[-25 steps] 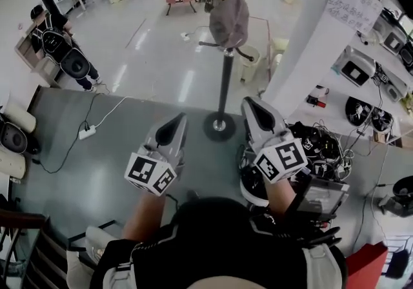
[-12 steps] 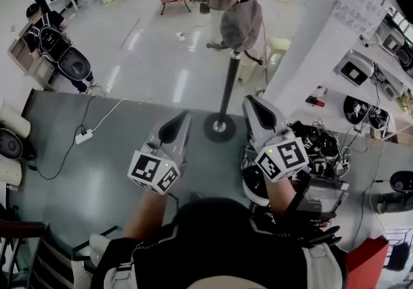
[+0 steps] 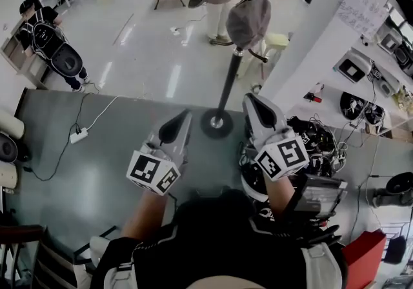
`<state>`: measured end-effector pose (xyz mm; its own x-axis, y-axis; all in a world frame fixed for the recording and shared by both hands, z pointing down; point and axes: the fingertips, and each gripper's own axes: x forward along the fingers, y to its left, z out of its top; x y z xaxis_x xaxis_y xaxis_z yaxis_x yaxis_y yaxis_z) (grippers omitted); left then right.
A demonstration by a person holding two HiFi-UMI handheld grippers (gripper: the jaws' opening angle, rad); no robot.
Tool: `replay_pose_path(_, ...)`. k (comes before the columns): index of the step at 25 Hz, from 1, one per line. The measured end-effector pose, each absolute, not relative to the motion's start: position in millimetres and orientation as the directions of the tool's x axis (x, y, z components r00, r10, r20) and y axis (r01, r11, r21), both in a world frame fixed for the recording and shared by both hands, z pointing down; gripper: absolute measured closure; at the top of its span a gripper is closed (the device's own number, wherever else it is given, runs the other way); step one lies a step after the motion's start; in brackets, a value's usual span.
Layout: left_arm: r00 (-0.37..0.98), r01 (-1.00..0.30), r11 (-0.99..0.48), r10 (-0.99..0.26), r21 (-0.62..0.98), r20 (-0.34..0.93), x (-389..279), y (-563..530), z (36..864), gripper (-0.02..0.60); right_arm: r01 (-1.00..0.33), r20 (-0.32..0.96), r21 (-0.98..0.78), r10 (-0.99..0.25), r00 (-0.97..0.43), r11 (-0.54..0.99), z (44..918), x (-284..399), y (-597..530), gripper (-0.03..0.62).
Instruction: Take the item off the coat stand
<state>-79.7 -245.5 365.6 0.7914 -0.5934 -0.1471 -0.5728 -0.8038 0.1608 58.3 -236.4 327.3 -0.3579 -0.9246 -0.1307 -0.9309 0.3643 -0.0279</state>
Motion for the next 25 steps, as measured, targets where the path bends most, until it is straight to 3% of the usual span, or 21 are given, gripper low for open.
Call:
replay_pose_path(15, 0.773, -0.610, -0.786, -0.618, 0.102, -0.140, -42, -292, 348, 0.566, -0.915, -0.179, -0.024, -0.902, -0.392, 0.403, 307, 98, -293, 0.573)
replay_pose_path(25, 0.756, -0.632, -0.771, -0.636, 0.078, -0.153, -20, -316, 338, 0.566, -0.917, -0.198, -0.022, -0.901, -0.386, 0.398, 299, 127, -327, 0.436)
